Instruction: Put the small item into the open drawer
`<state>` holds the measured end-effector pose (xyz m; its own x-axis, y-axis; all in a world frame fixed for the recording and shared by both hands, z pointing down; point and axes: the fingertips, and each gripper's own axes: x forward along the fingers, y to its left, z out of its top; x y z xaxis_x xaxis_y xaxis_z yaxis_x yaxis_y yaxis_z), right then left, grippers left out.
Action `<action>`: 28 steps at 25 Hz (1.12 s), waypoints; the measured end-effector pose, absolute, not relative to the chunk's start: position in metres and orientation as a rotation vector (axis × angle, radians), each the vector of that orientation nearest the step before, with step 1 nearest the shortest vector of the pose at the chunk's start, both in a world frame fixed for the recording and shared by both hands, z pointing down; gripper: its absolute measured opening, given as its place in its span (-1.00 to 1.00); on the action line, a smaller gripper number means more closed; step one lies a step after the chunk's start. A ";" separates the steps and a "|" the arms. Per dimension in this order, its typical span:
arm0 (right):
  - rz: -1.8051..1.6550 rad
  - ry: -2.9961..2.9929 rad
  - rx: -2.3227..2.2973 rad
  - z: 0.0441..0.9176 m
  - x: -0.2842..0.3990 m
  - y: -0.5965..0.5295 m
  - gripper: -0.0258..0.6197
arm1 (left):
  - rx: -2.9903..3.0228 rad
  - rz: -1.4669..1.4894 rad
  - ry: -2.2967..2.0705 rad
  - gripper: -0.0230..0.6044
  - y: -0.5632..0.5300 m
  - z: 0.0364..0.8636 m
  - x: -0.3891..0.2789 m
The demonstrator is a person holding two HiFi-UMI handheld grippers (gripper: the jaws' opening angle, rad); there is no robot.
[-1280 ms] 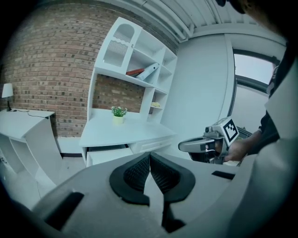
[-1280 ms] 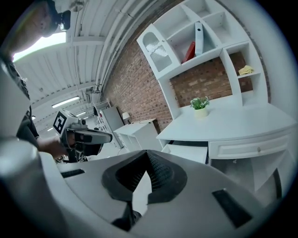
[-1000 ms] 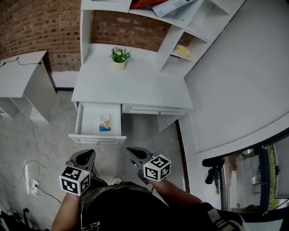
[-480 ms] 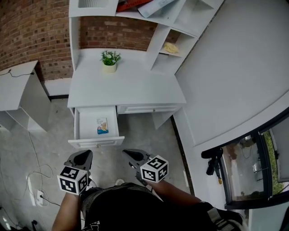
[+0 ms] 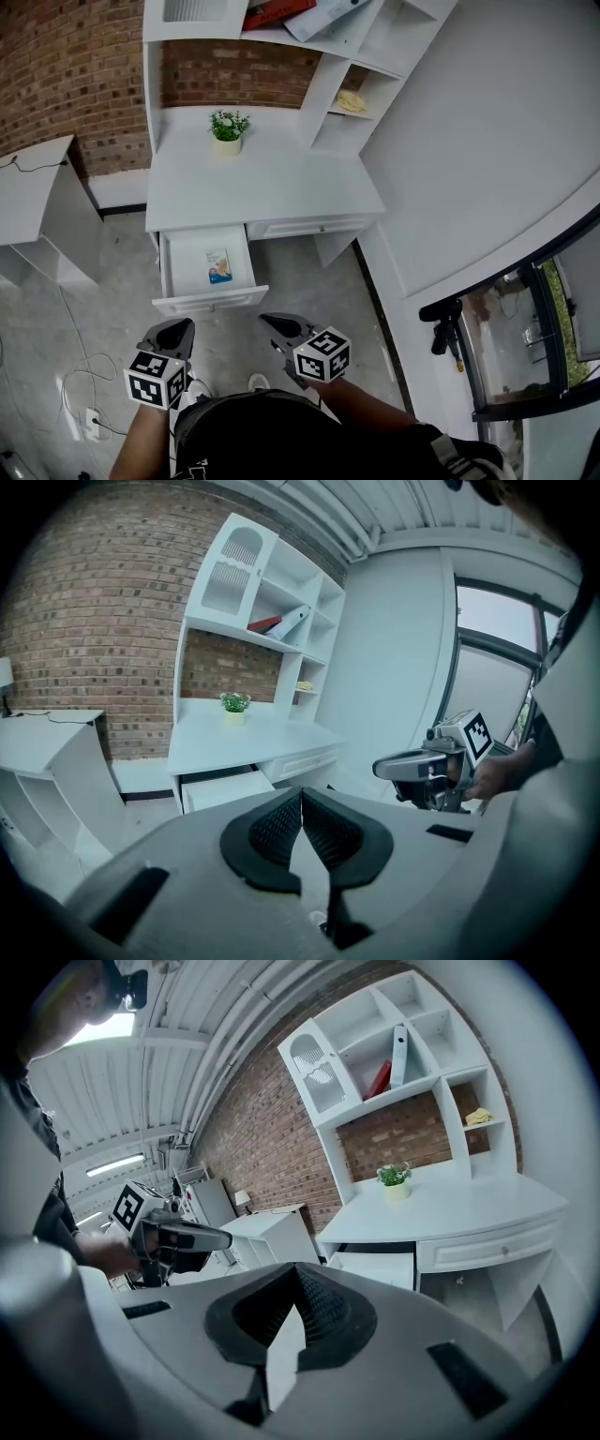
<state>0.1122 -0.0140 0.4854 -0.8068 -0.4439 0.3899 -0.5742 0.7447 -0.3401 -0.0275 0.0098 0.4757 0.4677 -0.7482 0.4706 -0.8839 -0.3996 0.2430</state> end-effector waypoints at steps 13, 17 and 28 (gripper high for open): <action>0.640 -2.649 0.800 0.486 0.091 -0.010 -0.91 | 2.280 0.406 -1.345 -0.87 0.015 0.477 -0.047; 0.638 -2.646 0.797 0.487 0.089 -0.009 -0.91 | 2.281 0.407 -1.344 -0.87 0.018 0.477 -0.049; 0.648 -2.637 0.786 0.492 0.084 -0.003 -0.91 | 2.282 0.408 -1.342 -0.87 0.022 0.479 -0.051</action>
<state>0.0845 -0.0031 0.4923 -0.8000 -0.4352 0.4130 -0.5771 0.7465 -0.3313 -0.0510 0.0217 0.4787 0.4804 -0.7408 0.4695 -0.8768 -0.4192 0.2358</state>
